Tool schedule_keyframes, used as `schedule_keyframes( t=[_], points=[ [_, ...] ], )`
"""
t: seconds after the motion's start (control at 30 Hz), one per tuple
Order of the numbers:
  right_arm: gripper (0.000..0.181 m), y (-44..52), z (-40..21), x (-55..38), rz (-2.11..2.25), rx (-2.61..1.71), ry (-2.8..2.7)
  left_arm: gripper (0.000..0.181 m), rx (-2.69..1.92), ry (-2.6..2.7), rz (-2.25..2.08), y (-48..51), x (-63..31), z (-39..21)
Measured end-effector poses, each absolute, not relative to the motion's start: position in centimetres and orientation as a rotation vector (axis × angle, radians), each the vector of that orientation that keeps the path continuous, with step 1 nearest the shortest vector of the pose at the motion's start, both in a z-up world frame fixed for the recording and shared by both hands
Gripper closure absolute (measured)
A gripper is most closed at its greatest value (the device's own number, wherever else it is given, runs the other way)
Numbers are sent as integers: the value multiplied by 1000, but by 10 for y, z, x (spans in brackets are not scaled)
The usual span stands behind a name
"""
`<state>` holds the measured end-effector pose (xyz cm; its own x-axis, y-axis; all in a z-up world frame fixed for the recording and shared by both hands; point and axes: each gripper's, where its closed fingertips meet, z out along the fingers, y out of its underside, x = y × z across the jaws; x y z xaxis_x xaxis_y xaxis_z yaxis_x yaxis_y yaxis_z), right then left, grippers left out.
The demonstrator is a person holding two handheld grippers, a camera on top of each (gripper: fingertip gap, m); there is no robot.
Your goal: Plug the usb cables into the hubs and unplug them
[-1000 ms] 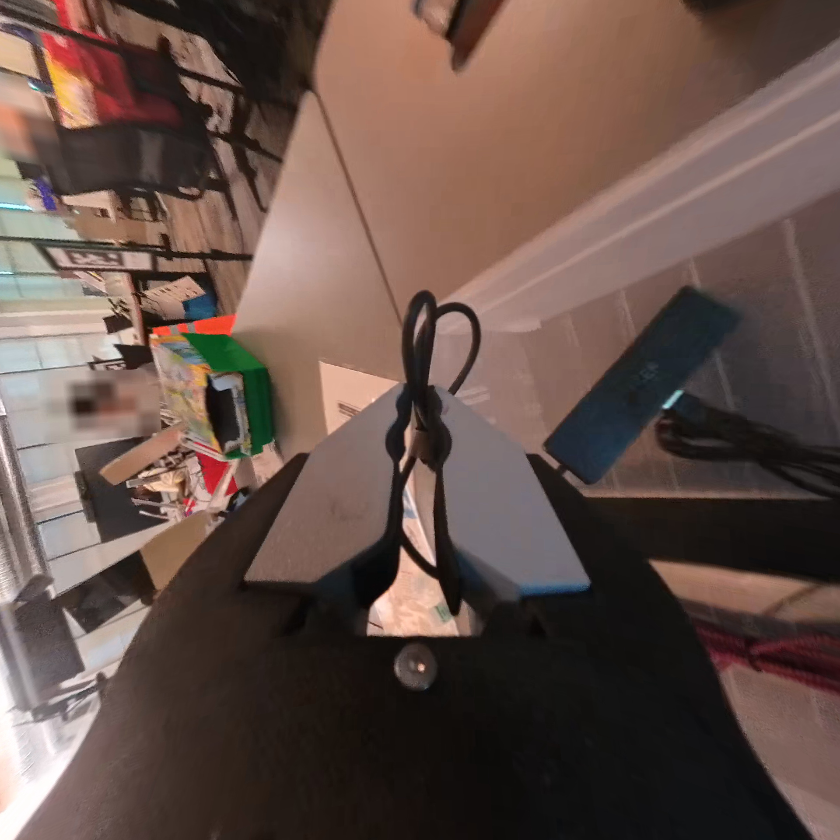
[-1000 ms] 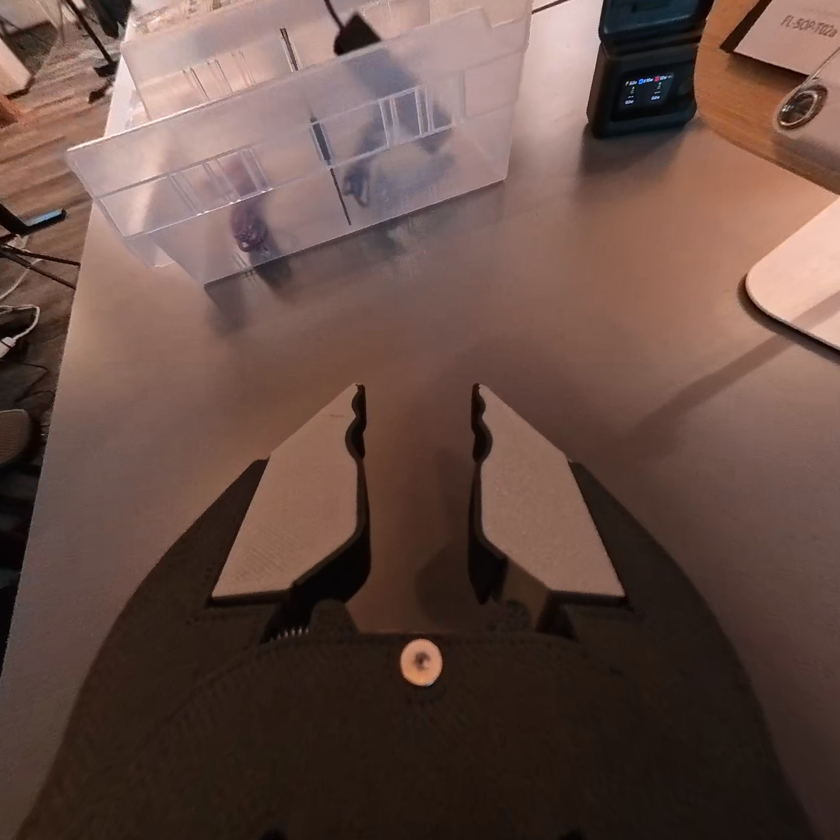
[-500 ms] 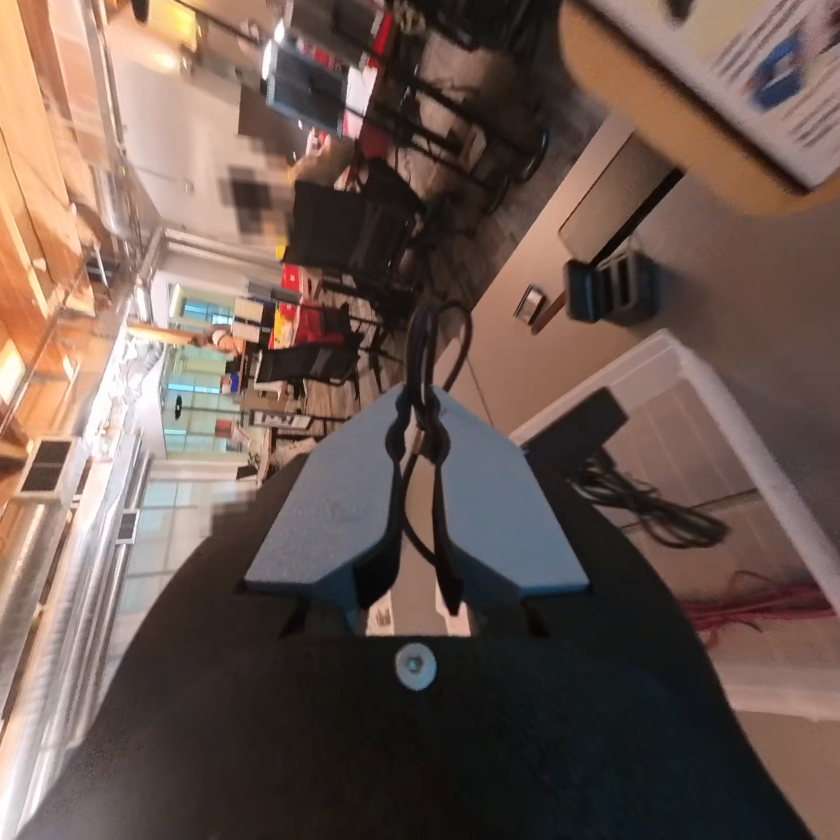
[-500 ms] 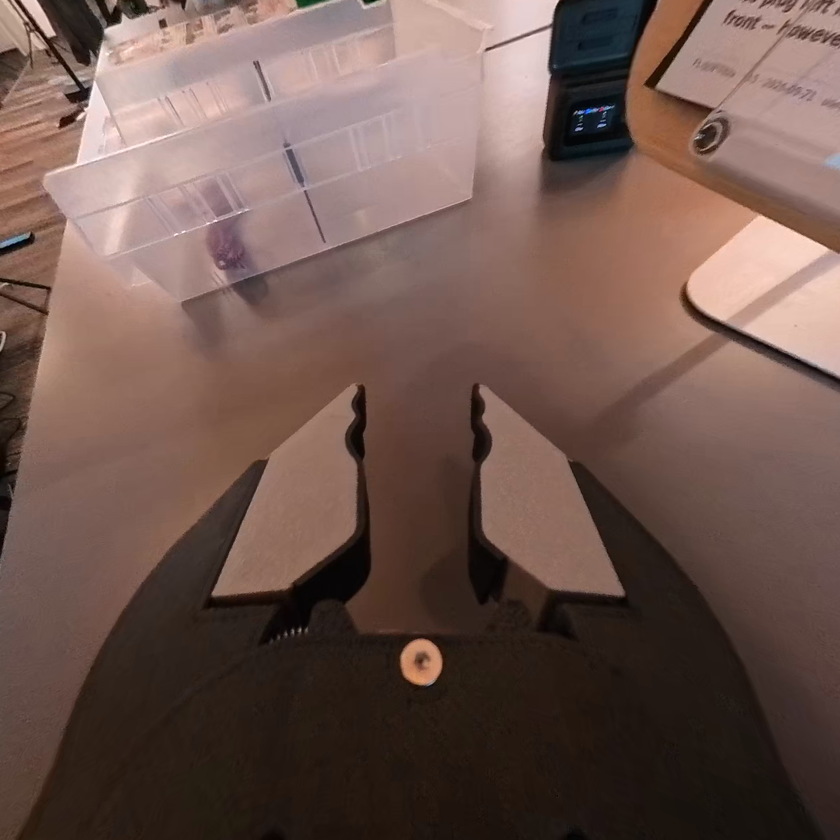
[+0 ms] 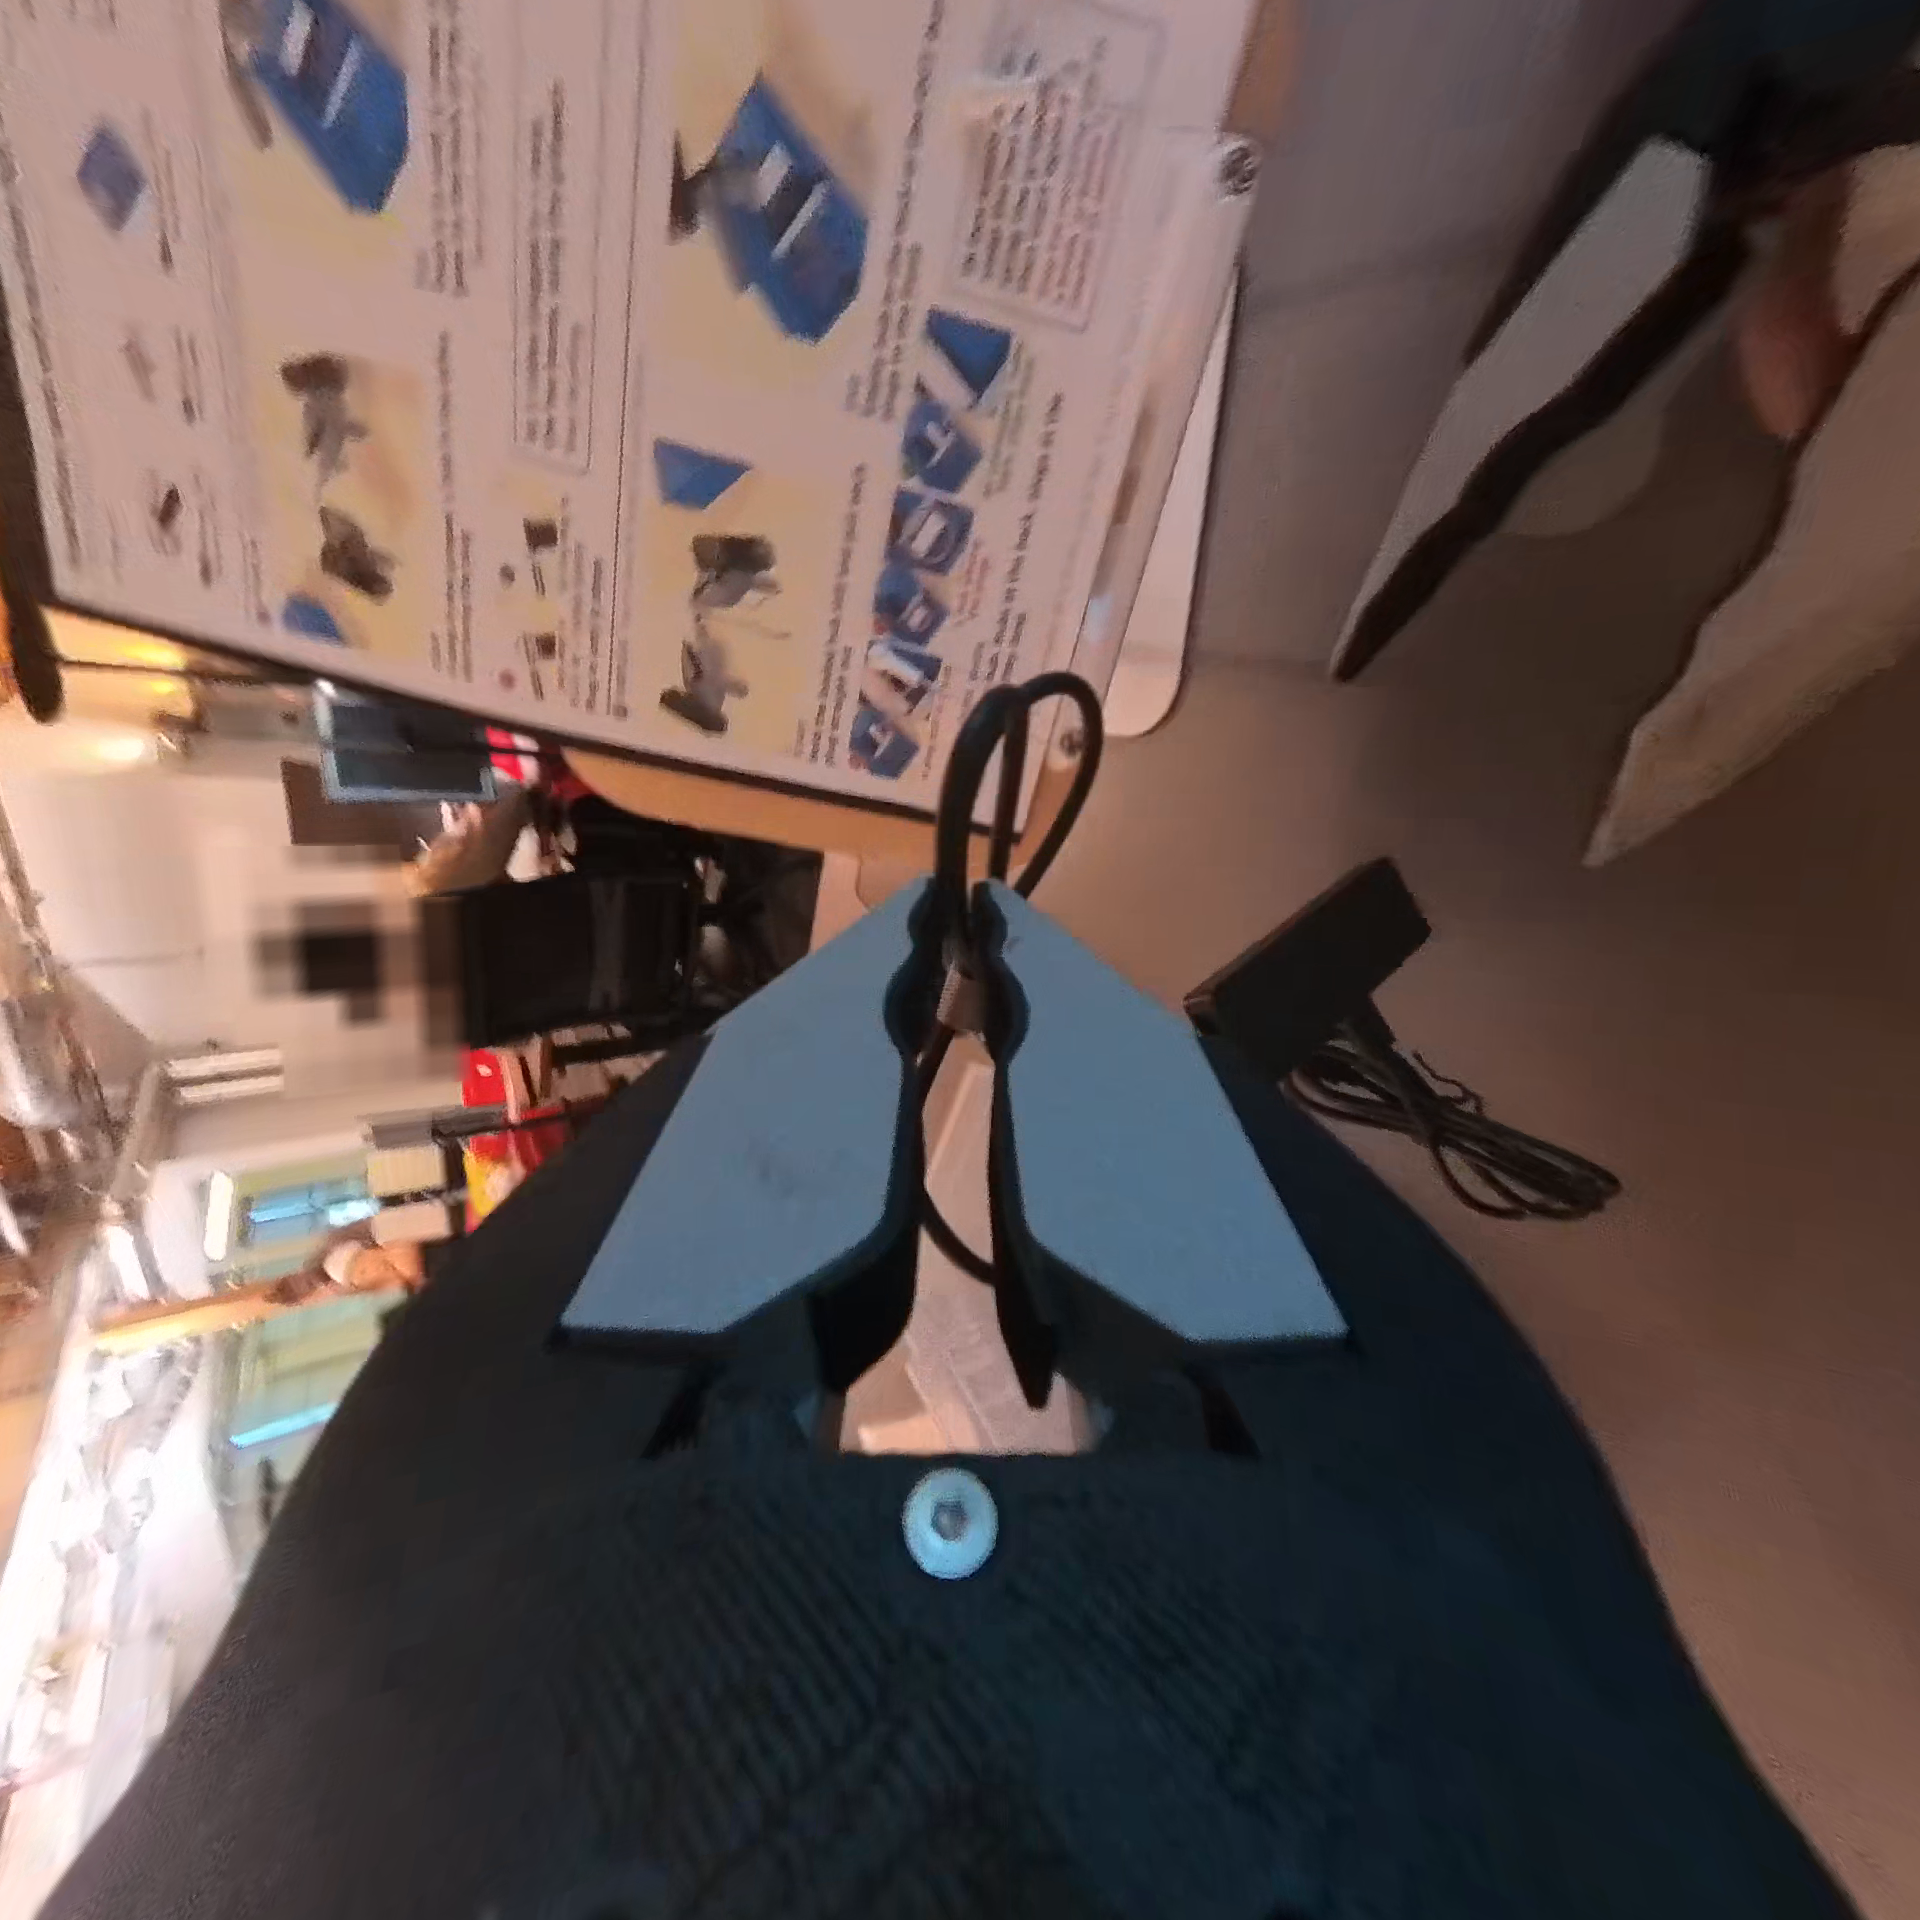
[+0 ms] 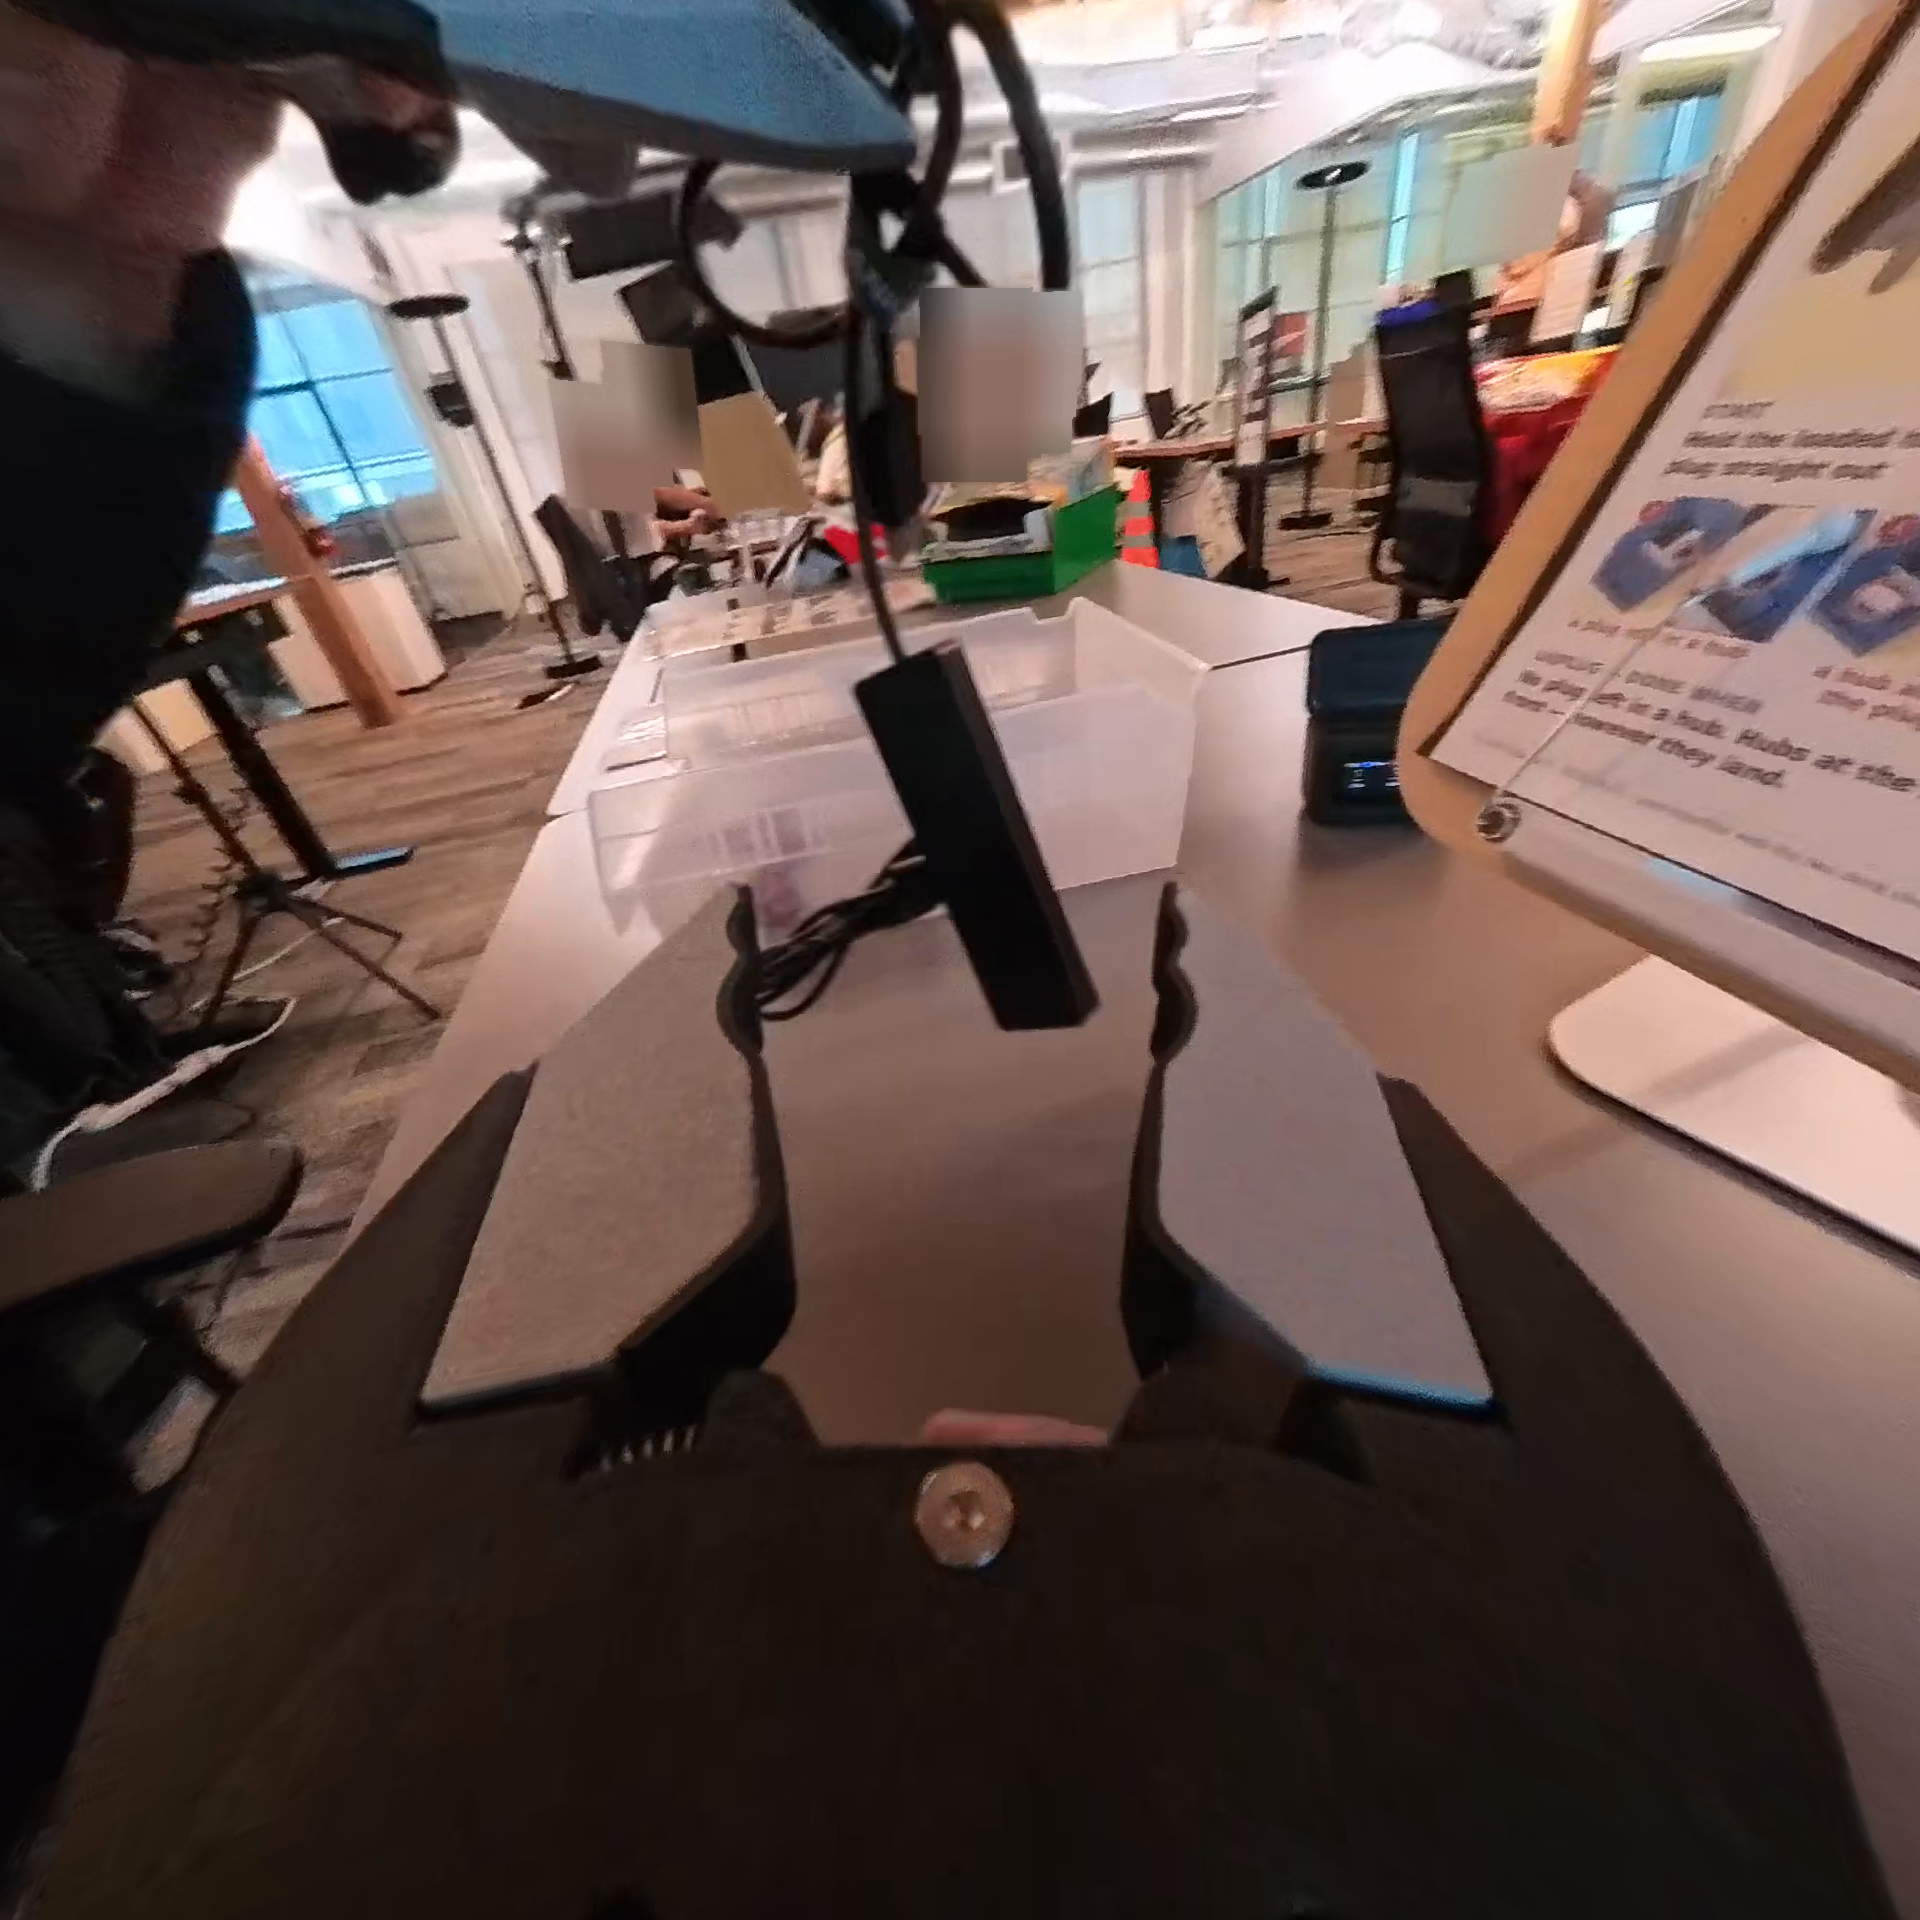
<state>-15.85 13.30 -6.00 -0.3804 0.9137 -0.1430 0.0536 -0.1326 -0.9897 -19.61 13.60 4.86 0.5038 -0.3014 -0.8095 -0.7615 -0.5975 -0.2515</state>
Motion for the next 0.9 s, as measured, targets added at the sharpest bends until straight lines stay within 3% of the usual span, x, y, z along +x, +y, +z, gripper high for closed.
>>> schedule_keyframes(
  t=[0.13, 0.2, 0.33, 0.4, 0.43, 0.5, 0.53, 0.67, 0.9],
  points=[
    [103, 118, -78, -164, 1549, -1096, -1610, 179, -1990, 1062, 1043, 142, -173, 48],
    [85, 121, -87, -170, 1421, -1113, -1637, 179, -1975, 1118, 1005, 140, -164, 48],
    [93, 133, -95, -175, 1214, -1112, -1628, 178, -1956, 1196, 903, 133, -149, 44],
    [99, 121, -97, -173, 1255, -1057, -1680, 178, -1949, 1207, 867, 129, -145, 44],
    [112, 112, -100, -170, 1283, -1029, -1731, 177, -1943, 1206, 849, 128, -143, 45],
    [153, 87, -108, -162, 1360, -963, -1858, 177, -1939, 1193, 816, 126, -140, 49],
    [162, 76, -109, -158, 1392, -926, -1896, 177, -1935, 1186, 807, 125, -139, 52],
    [172, 66, -106, -155, 1456, -948, -1911, 174, -1966, 1110, 856, 123, -157, 54],
    [174, 88, -100, -151, 1585, -1162, -1856, 171, -2075, 812, 747, 122, -204, 44]
  ],
)
